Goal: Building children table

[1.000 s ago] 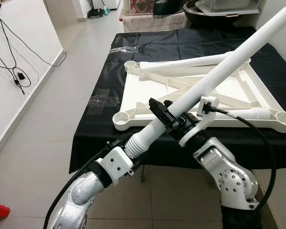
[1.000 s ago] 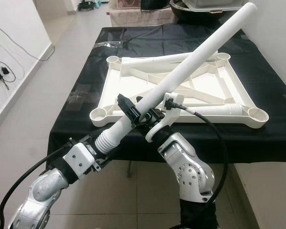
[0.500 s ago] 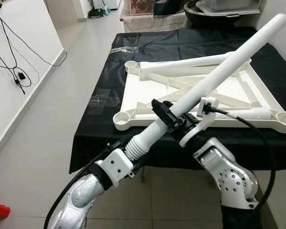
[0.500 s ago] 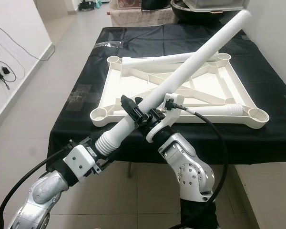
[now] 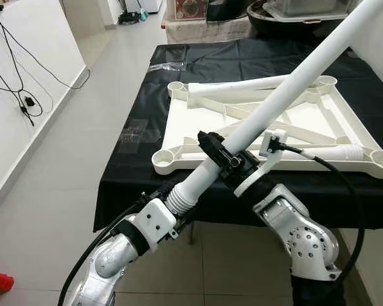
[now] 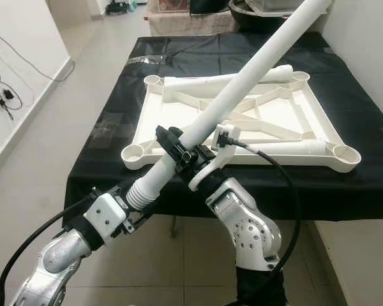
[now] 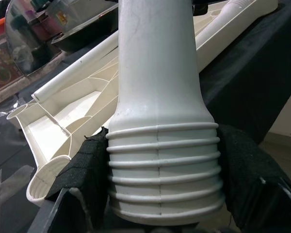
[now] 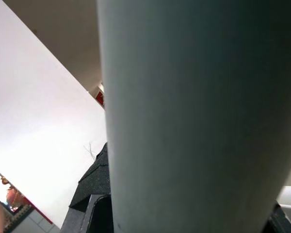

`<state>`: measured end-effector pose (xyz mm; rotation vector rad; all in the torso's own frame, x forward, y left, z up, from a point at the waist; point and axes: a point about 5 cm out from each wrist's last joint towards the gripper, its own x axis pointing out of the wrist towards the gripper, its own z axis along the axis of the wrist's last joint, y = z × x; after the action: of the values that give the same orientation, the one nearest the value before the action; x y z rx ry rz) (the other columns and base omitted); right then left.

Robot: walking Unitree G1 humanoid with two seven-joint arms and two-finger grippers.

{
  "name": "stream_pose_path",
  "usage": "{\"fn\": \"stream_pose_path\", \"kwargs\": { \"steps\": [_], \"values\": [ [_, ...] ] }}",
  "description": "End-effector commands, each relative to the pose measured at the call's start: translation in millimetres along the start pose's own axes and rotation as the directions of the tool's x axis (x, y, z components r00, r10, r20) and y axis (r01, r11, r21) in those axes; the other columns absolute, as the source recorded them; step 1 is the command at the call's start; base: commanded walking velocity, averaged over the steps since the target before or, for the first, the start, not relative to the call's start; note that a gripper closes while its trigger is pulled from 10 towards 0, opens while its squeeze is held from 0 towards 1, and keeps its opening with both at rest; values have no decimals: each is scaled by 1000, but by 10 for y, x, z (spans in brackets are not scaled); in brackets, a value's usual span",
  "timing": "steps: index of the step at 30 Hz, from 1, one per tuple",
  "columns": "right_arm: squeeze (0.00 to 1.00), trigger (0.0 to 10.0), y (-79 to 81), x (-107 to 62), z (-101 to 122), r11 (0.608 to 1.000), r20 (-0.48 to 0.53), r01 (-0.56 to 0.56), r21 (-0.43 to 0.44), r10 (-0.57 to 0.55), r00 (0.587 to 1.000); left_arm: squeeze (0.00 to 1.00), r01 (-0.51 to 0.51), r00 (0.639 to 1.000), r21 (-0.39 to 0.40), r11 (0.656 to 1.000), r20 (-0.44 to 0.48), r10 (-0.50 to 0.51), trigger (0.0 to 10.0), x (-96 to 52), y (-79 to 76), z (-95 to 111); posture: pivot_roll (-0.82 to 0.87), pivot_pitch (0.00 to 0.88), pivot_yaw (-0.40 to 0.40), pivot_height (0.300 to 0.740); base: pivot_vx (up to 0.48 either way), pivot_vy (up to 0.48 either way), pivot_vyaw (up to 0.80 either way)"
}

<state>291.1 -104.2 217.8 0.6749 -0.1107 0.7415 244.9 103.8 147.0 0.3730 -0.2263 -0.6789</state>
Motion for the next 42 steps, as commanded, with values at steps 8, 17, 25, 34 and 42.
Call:
{"fn": "stream_pose_path", "kwargs": {
  "steps": [8,17,25,34,42],
  "values": [
    [0,0,-55,2,51,998,7,31,-56,-30,1000,0,32,996,-30,999,-79,-34,10000,-79,-8,-163,44,84,39,740,0,0,0],
    [0,0,-43,36,130,997,32,22,-69,-19,999,1000,-11,986,-60,998,-167,1,10000,-171,64,-348,45,71,39,740,0,0,0],
    [0,0,-100,90,371,981,120,87,-171,-67,991,0,-36,981,-89,995,-196,18,10000,-230,27,-396,46,65,38,740,0,0,0],
    [0,10000,-308,57,448,771,219,360,-526,-287,933,0,-177,975,-32,984,-140,171,10000,-101,168,-246,46,53,30,740,0,0,0],
    [0,10000,-411,-43,394,705,261,446,-552,-362,895,0,-355,934,-96,930,-71,349,10000,34,481,-35,51,42,24,740,0,0,0]
  ]
}}
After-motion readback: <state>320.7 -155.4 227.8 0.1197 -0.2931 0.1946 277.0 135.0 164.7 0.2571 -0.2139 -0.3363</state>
